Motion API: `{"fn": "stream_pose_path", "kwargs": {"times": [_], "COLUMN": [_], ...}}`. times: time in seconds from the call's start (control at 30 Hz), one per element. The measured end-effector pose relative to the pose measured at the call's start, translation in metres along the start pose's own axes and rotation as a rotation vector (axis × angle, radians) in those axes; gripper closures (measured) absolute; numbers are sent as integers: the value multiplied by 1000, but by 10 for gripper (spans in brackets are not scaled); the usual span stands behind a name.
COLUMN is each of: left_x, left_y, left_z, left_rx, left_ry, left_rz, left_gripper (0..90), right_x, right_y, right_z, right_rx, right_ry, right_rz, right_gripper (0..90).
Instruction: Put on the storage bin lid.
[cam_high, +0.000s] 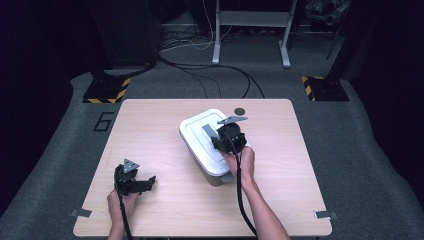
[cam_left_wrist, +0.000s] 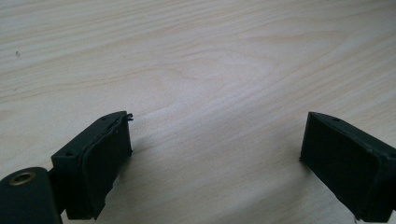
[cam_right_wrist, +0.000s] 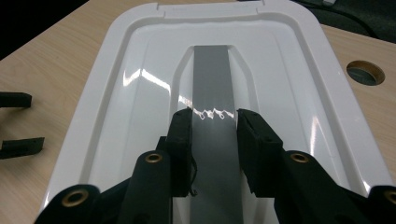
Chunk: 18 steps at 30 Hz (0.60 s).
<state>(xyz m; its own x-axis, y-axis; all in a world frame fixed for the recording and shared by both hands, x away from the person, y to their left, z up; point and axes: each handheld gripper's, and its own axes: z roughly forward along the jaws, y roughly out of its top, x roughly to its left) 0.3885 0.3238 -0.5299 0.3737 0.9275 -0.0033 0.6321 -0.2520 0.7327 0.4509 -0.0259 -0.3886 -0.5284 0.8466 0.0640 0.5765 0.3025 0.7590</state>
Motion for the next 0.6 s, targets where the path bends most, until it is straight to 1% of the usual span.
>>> {"fn": "stream_pose_path", "kwargs": {"times": [0.1, 0.13, 0.17, 0.23, 0.27, 0.3, 0.37, 0.4, 0.47, 0.5, 0.6], "left_x": [0, 0, 0, 0, 0, 0, 0, 0, 0, 0, 0], "left_y": [0, 0, 0, 0, 0, 0, 0, 0, 0, 0, 0], "left_z": [0, 0, 0, 0, 0, 0, 0, 0, 0, 0, 0], "left_rx": [0, 0, 0, 0, 0, 4, 1, 4, 3, 0, 0], "left_ry": [0, 0, 0, 0, 0, 0, 0, 1, 1, 1, 1], "left_rz": [0, 0, 0, -1, 0, 3, 2, 3, 2, 2, 2], "left_gripper": [81, 82, 82, 81, 81, 82, 82, 82, 82, 83, 83], "right_x": [3, 3, 4, 4, 2, 2, 1, 0, -3, -5, -6], "right_y": [0, -1, -1, -1, -1, -1, -2, -2, -2, -3, -3], "right_z": [1, 2, 2, 2, 3, 3, 3, 3, 3, 3, 4], "right_rx": [14, 20, 17, 17, 14, 13, 16, 16, 16, 13, 8], "right_ry": [7, 3, -4, -3, 2, 6, 13, 22, 38, 42, 50], "right_rz": [-4, -21, -23, -20, -28, -15, -10, 11, 25, 14, 16], "right_gripper": [668, 668, 668, 668, 668, 668, 669, 669, 669, 669, 669]}}
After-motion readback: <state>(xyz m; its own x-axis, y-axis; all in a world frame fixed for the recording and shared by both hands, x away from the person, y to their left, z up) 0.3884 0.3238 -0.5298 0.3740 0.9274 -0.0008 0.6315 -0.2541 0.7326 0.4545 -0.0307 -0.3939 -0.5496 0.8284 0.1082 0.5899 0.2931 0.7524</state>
